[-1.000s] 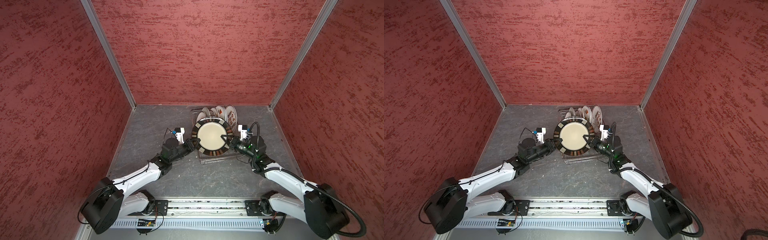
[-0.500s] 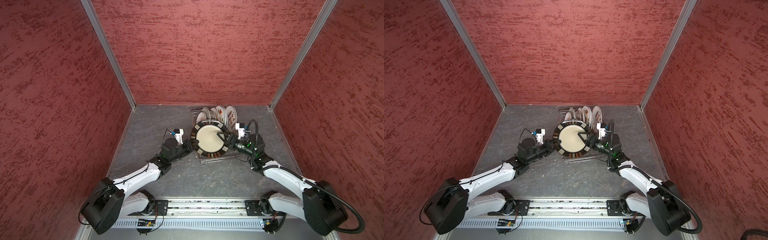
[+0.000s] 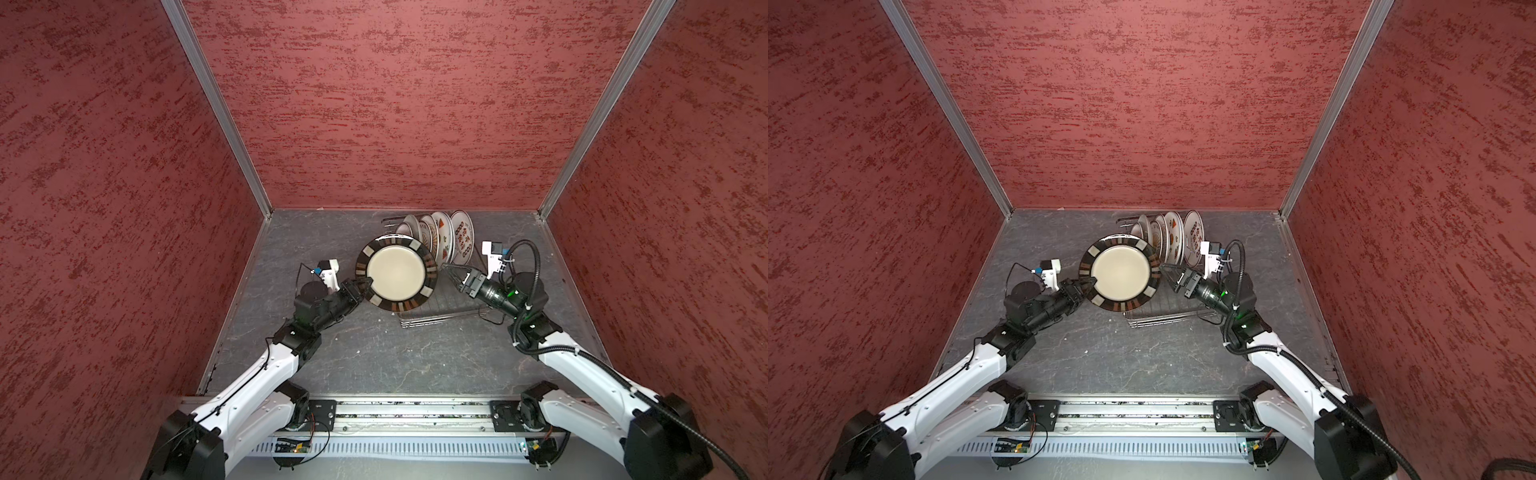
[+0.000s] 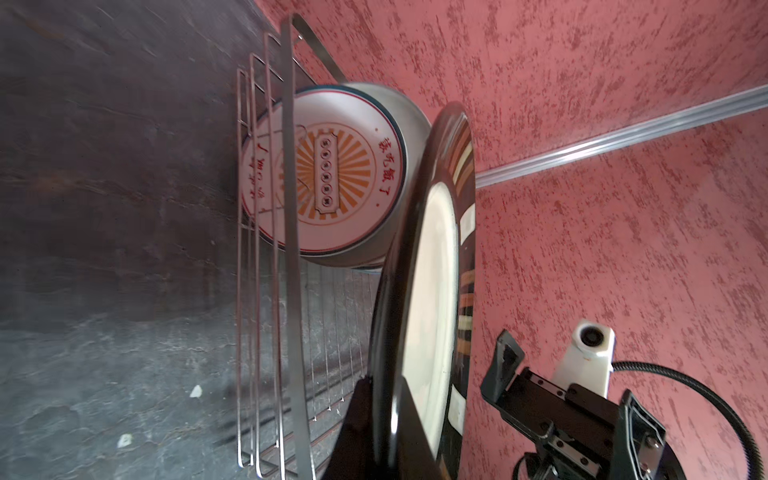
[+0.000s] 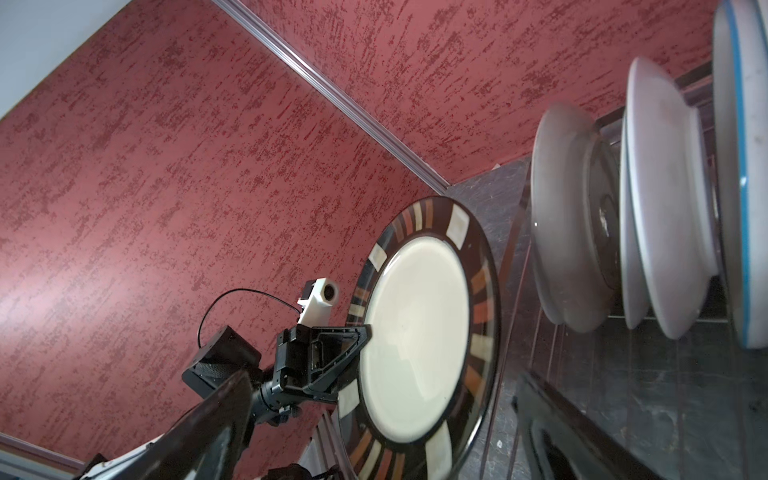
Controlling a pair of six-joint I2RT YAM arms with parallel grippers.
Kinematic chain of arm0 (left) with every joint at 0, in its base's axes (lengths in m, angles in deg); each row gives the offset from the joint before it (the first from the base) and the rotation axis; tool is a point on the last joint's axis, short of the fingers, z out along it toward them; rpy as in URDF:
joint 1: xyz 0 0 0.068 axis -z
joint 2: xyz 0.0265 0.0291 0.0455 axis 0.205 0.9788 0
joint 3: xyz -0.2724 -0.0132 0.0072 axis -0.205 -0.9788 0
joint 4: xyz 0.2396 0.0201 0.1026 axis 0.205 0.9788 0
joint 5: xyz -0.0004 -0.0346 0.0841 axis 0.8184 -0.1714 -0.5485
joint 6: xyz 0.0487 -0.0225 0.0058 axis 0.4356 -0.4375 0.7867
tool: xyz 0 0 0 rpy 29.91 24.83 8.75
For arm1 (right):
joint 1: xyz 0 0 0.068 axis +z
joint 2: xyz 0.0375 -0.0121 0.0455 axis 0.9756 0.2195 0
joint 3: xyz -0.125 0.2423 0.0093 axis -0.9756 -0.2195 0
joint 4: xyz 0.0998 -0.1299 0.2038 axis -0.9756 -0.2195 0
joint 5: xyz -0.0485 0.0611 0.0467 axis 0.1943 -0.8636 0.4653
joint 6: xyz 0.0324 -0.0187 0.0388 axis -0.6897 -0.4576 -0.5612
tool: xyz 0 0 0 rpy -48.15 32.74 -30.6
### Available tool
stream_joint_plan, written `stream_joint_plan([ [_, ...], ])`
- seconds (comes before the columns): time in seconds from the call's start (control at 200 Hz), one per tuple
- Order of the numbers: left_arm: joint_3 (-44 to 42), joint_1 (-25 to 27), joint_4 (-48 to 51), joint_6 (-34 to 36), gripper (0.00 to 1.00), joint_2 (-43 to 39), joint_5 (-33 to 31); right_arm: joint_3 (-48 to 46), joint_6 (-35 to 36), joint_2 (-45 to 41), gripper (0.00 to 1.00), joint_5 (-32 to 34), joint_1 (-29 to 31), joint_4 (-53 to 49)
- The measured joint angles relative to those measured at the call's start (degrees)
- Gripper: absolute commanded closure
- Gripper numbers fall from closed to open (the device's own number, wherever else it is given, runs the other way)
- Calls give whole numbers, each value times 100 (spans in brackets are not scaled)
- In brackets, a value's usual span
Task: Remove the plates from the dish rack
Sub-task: 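Carry the plate away from the rack with the left gripper while the right gripper releases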
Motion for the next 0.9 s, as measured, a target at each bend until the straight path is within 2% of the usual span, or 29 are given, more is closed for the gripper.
stream_joint_plan([
  [0.115,-81,-188,310,-2,100,-225,-4,254,643,-109,1,212,120,-763],
  [0.24,-162,-511,466,-74,100,-363,122,660,1419,-240,1,949,404,-1674],
  [0.411,-339,-1207,492,-260,100,-413,284,894,2142,-177,1,1733,675,-2264],
  [0.686,-529,-2004,466,-442,100,-566,501,1196,2809,691,1,2197,1130,-2286],
  [0.897,-881,-2778,337,-542,100,-616,549,1235,3045,1040,1,2098,1158,-1985],
])
